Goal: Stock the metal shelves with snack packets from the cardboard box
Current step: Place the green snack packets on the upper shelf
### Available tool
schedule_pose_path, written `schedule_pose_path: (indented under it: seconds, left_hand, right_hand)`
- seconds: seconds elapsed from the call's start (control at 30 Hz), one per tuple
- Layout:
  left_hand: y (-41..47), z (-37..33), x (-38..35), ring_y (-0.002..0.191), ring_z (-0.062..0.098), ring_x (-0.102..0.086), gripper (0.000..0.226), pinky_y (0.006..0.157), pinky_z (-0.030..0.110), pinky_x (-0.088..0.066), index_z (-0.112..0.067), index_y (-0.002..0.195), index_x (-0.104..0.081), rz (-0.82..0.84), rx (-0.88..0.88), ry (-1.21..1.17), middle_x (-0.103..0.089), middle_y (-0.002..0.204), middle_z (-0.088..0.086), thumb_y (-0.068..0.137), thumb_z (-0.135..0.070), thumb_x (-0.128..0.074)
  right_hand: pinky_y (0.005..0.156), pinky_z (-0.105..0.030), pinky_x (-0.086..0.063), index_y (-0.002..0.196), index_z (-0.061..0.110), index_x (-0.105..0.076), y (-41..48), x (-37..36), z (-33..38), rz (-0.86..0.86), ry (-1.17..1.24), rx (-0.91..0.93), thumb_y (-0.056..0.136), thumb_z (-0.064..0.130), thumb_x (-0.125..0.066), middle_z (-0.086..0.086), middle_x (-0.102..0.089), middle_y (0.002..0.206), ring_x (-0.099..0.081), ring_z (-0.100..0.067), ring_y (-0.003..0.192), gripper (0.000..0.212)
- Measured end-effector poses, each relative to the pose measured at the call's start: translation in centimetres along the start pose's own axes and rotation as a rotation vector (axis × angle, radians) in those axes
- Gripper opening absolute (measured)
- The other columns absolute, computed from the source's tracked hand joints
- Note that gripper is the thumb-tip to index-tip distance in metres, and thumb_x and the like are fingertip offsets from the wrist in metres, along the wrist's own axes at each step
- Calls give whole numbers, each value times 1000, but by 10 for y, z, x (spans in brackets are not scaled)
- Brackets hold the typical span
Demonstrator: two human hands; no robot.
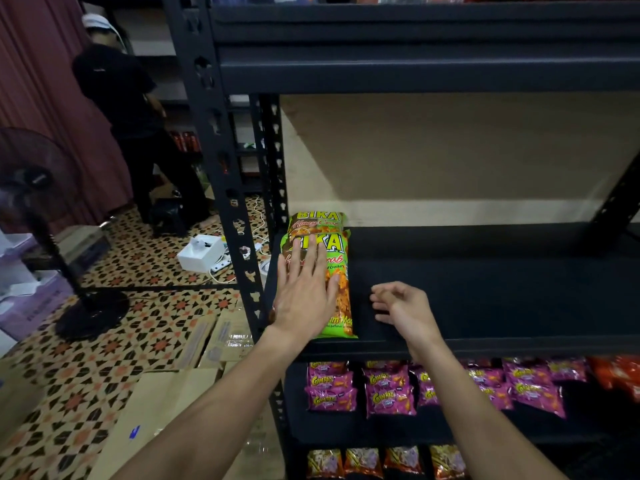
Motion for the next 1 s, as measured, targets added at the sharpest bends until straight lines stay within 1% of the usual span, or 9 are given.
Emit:
schedule_pose_path:
  seconds: [0.13,0.27,0.4,0.53,0.63,0.7,0.77,0.9,1.0]
  left_hand:
    - [-2,-1,13,150,24,14,63,118,52,12,-21,157,-8,-24,7,-43,7,165,3,104,-51,-22]
    - [-7,-8,33,152,20,5,55,118,45,8,-22,152,-30,-110,-26,-192,-5,165,2,102,-44,-37]
    - [-32,-33,37,144,17,-26,38,118,32,-17,-18,134,-56,-83,-128,-484,-33,156,0,100,-32,-51]
    - [-70,-78,14,124,14,-51,22,107,29,-38,-19,117,-66,58,-294,-675,-55,135,-5,98,-25,-57]
    - [-103,-115,-17,105,4,-59,19,94,21,-46,-20,113,-69,288,-386,-757,-64,117,-10,97,-24,-58]
    - [-132,-139,-51,96,-4,-58,21,83,11,-46,-23,116,-67,536,-418,-734,-64,111,-13,99,-28,-56]
    - [-162,-160,-90,96,-5,-59,22,78,8,-46,-25,118,-65,752,-472,-676,-65,109,-15,99,-30,-56]
    - [-217,-188,-166,103,8,-63,27,90,29,-53,-24,122,-64,1057,-539,-491,-67,116,-5,98,-32,-57]
    - [-250,-200,-206,103,11,-61,27,91,36,-53,-24,122,-63,1202,-596,-354,-66,115,-4,98,-34,-54]
  right_hand:
    - [89,-40,-58,96,17,-70,-12,20,4,-17,-104,33,99,10,-54,-6,-72,101,-67,-21,102,17]
    - [92,-43,-56,97,17,-70,-27,46,18,-49,-176,81,98,11,-57,-2,-71,101,-67,-16,101,15]
    - [89,-31,-54,99,20,-70,-60,76,18,-89,-231,128,98,16,-59,4,-72,100,-66,-9,99,12]
    - [75,-18,-50,89,23,-70,-102,110,-10,-149,-272,122,95,13,-62,9,-72,90,-66,1,82,15]
    - [75,-15,-47,82,24,-69,-139,139,-53,-217,-278,41,93,11,-65,14,-71,80,-64,4,77,17]
    - [77,-20,-50,82,29,-70,-169,159,-87,-265,-291,-49,90,20,-66,17,-72,79,-66,1,79,13]
    - [80,-28,-52,81,32,-69,-199,178,-124,-317,-301,-129,88,20,-64,13,-73,82,-68,-8,82,15]
    - [82,-34,-53,85,28,-66,-267,209,-195,-394,-370,-337,90,15,-62,4,-74,89,-69,-17,87,14]
    - [76,-35,-52,81,26,-65,-320,221,-248,-455,-382,-528,90,8,-63,0,-74,87,-68,-19,81,20]
Point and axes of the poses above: each hand's wrist, its own y-axis towards the middle knuckle, its own x-axis out of the back of the hand, z = x × y, the point moved 6 cm from there along y, towards the middle knuckle
